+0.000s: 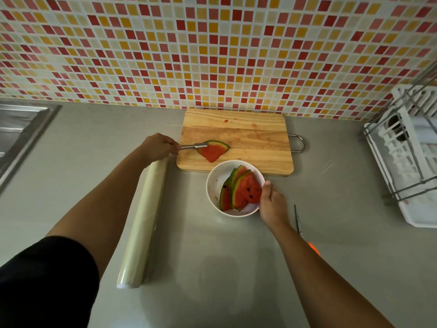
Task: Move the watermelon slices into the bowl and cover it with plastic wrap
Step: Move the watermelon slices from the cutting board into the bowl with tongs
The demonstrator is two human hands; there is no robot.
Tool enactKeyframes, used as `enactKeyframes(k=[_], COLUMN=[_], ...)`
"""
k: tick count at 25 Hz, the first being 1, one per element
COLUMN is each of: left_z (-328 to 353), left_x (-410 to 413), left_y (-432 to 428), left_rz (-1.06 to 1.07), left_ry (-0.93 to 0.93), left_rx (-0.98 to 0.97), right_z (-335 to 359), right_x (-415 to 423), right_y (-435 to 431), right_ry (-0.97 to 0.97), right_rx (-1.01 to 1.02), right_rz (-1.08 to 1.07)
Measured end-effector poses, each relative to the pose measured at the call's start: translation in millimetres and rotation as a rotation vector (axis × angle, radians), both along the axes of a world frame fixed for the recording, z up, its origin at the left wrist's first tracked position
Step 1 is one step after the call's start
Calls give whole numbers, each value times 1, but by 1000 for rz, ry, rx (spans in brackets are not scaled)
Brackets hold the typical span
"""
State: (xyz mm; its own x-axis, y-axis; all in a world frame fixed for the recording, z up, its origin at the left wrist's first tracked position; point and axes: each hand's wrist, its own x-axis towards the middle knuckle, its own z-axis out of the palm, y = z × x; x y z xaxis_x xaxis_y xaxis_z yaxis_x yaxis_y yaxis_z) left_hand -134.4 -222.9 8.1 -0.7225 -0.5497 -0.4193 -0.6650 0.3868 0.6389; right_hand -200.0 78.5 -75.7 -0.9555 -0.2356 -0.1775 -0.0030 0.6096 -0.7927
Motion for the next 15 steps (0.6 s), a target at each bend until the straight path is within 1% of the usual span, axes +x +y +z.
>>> enactKeyframes(k=[4,8,10,11,13,15], left_z=[-3,-1,3,5,9,14], left_x=[0,12,21,29,49,68], left_y=[-3,-1,6,11,19,24], left_rz=[56,147,157,129,-3,-167], left_ry=[33,167,249,285,312,253], left_rx=[79,213,271,305,350,318], right_z=[0,1,2,2,3,3], right_x=[0,1,2,2,2,1], right_y=[1,1,1,1,1,1], right_ry=[-9,-11,-11,-11,-8,6], right_rx=[-5,-14,-18,-17,-16,-7], right_rz=[8,2,-1,-3,3,12])
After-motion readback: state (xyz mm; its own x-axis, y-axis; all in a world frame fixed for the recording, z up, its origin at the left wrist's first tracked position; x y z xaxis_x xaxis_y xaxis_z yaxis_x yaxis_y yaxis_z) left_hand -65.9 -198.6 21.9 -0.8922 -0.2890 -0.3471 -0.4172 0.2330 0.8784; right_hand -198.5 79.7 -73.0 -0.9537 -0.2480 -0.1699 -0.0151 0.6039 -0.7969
